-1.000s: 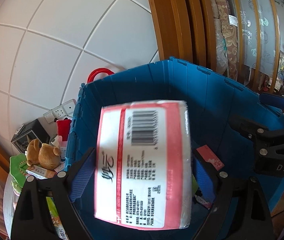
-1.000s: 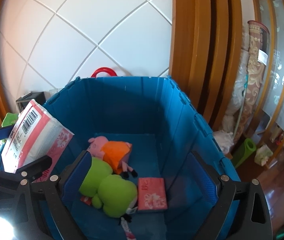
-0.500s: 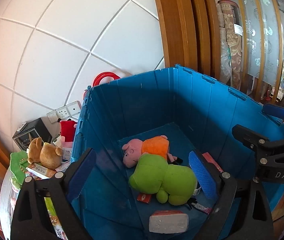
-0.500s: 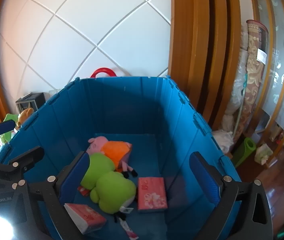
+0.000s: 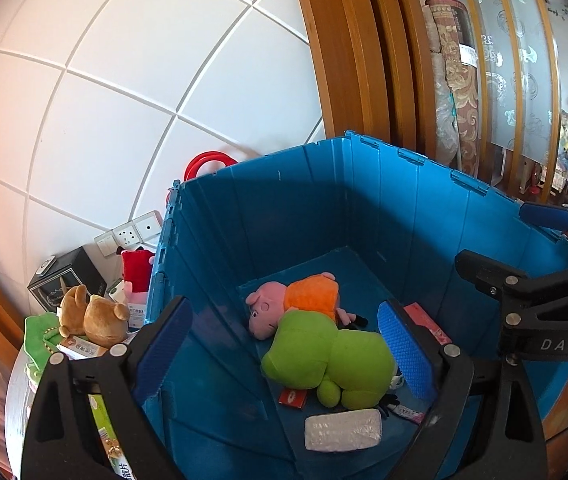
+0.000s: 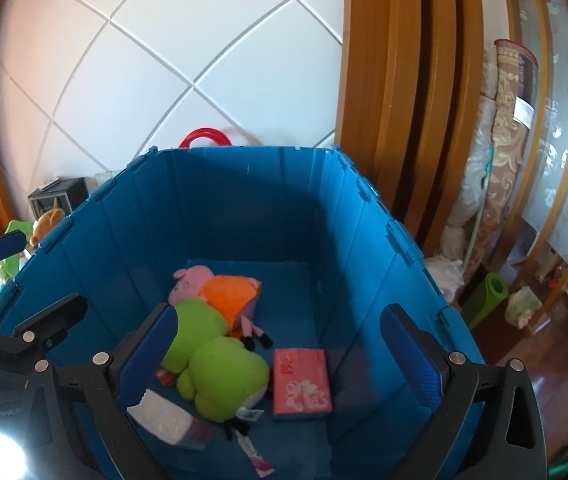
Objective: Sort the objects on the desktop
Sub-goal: 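Withdraw both tools from the crate back toward the pile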
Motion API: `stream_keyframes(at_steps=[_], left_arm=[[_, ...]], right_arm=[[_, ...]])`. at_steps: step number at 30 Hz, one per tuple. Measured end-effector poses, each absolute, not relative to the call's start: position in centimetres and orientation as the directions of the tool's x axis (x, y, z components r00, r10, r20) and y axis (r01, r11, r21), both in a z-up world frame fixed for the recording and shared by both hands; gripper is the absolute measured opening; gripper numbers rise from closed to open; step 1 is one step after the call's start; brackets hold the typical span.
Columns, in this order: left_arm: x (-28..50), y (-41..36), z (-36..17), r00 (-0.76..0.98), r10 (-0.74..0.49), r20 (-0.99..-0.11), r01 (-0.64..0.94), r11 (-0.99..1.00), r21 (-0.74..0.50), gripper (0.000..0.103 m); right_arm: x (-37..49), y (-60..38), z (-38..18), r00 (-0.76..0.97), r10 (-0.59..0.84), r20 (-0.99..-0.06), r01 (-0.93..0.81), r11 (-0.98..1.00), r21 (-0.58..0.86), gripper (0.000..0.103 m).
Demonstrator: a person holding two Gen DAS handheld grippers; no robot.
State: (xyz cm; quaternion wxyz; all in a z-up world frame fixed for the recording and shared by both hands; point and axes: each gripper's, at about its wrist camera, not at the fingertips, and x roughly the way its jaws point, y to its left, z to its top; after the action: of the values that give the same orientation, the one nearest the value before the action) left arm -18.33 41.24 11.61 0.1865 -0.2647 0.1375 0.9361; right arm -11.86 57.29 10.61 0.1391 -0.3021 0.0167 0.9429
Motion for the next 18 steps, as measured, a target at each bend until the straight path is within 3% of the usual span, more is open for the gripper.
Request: stream_keyframes(at_steps=[4,8,12,18], left_arm=[[-17.5,39.5,12.3,-0.781,0.328,-0.531,-0.438,-0.894,0.094,0.095],[-16.3,37.4,13.3,-0.815,0.307,-0.492,-0.398,-0.913,0.089,0.095],[-15.6,34.6,13.7,-0.851,0.246,-0.464,-0.32,-0.944,0.086,0.095],[-15.3,27.5,13.6,-0.86,0.246,-0.447,-0.268,-0.963,-0.013,0.095]], right_arm=[[-12.0,57.2,10.6,-0.77,0.254,-0.585,-0.271,-0.961,-0.06,0.103],[-11.9,56.8,10.6,-0.766,0.271,-0.583,-0.279,-0.957,-0.078,0.103],[-11.9,55.9,10.4,-0.781,0.196,-0.592,-0.233,-0.972,-0.015,0.103],[-11.5,51.4,12.2,-0.843,0.121,-0.525,-0.141,-0.99,-0.001,0.103]])
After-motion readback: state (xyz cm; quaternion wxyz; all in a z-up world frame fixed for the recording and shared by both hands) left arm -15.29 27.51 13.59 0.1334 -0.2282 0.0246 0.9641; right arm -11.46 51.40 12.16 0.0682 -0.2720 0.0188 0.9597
